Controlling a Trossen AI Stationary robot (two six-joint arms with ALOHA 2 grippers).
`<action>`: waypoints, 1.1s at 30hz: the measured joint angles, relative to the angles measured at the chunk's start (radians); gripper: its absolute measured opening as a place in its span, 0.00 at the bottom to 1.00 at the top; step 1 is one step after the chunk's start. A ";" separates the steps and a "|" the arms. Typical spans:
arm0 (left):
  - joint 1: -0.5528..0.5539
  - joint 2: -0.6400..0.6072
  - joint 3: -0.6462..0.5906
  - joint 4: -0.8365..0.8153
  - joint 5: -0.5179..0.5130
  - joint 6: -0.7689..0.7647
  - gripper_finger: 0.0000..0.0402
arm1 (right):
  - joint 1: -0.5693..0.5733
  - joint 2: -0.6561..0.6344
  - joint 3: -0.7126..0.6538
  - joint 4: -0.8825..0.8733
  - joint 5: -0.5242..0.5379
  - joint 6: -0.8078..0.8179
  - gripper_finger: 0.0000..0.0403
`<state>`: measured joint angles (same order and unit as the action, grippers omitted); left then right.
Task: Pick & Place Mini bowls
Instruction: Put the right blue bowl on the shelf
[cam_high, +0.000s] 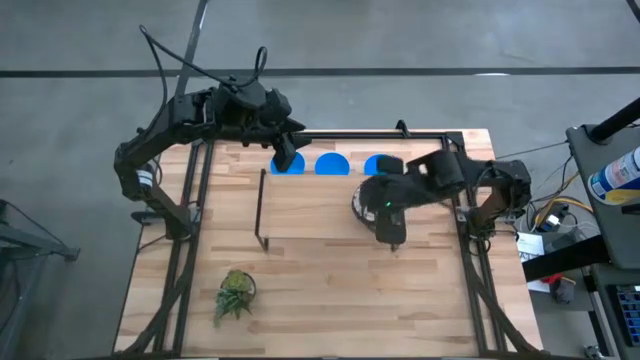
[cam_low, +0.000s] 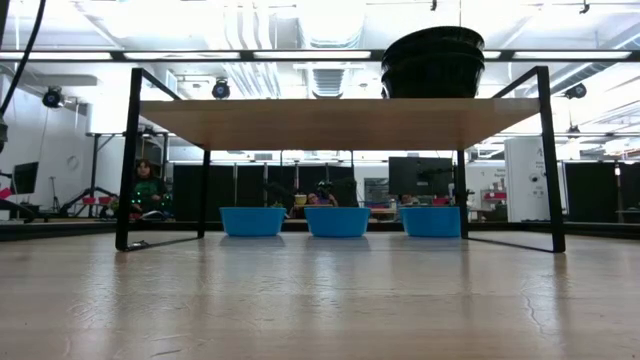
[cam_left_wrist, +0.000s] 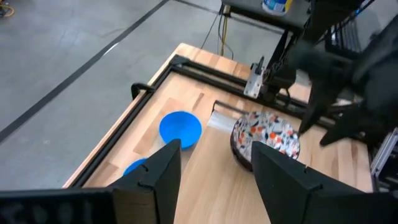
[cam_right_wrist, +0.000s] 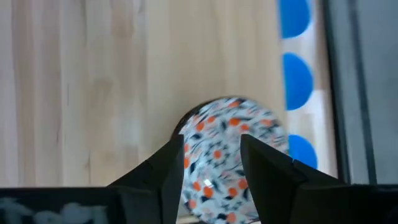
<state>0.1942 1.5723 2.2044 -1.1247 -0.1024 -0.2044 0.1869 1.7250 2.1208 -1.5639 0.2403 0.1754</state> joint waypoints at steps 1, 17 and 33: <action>0.000 0.000 0.000 -0.007 0.000 0.004 0.47 | -0.002 -0.002 0.020 0.001 0.015 0.010 0.37; 0.078 0.000 -0.009 -0.080 -0.037 0.006 0.47 | -0.190 -0.080 0.108 0.005 0.078 0.001 0.27; 0.280 0.000 -0.221 -0.043 -0.034 -0.078 0.47 | -0.674 -0.090 0.066 0.064 -0.187 -0.300 0.28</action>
<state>0.4740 1.5726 1.9836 -1.1674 -0.1360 -0.2825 -0.4871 1.6354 2.1871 -1.4994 0.0532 -0.1242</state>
